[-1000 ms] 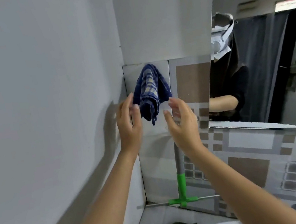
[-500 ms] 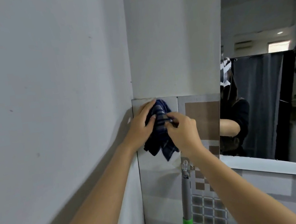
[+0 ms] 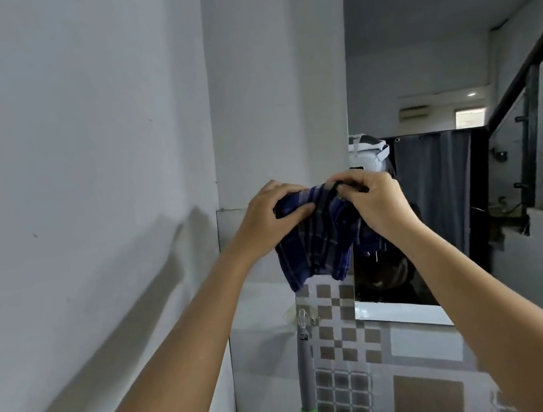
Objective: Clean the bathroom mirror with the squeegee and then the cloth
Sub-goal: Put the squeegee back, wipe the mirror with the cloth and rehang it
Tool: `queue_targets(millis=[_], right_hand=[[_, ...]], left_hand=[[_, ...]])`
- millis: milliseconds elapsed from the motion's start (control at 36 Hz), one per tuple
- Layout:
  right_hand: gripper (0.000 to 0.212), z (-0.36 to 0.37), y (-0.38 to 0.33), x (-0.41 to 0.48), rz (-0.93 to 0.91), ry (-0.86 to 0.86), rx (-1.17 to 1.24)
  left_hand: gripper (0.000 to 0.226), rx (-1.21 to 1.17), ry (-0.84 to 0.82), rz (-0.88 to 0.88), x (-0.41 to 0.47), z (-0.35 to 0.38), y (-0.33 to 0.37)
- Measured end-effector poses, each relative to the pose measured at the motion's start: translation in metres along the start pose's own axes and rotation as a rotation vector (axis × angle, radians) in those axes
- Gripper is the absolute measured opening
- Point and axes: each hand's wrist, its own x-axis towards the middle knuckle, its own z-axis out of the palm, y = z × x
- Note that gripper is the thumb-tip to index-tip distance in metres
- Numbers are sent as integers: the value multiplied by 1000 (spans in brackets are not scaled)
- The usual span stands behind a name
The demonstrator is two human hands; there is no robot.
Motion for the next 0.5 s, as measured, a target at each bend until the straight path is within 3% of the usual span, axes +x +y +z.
queue_targets(millis=[250, 333, 500], right_hand=[[31, -104, 42, -40, 17, -41, -23], [38, -134, 59, -54, 42, -6, -40], [22, -175, 90, -69, 109, 110, -95]], left_hand=[[23, -447, -208, -110, -7, 55, 81], [23, -466, -213, -75, -5, 84, 102], [22, -438, -122, -26, 15, 144, 128]])
